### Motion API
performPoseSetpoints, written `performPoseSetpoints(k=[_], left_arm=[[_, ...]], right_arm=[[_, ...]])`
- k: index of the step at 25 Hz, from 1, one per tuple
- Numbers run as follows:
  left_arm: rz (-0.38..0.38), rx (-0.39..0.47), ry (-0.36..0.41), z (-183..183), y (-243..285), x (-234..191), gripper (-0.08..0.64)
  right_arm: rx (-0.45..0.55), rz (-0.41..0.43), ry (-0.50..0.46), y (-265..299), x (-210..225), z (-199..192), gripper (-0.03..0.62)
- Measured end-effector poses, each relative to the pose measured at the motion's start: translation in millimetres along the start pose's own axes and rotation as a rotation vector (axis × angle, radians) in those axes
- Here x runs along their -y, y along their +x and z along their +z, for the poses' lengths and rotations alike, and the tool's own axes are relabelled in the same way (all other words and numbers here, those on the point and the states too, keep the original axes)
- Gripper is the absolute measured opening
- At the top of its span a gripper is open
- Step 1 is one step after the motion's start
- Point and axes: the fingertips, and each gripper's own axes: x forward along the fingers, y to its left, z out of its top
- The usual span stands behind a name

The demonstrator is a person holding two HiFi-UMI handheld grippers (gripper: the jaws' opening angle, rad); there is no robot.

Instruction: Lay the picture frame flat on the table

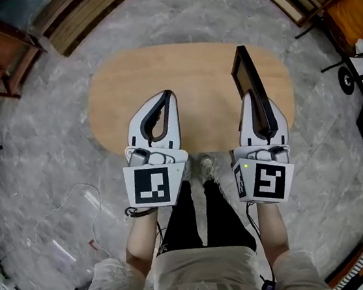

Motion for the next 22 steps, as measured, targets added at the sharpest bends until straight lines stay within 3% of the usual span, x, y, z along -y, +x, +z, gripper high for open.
performPoseSetpoints(k=[6,15,22], left_arm=[[0.02,-0.046,-0.019,-75,16,-10,0.011],[0.013,-0.103,-0.028,-162,27,-12,0.009],[0.026,-0.165,-0.05,-203,23,-20,0.01]], right_arm=[[-0.029,-0.122,-0.233,21,-3,-63,0.017],[-0.217,-0.168,-0.537,37,-23,-175,0.017],[-0.247,-0.196,-0.882,66,-41,-234,0.017]])
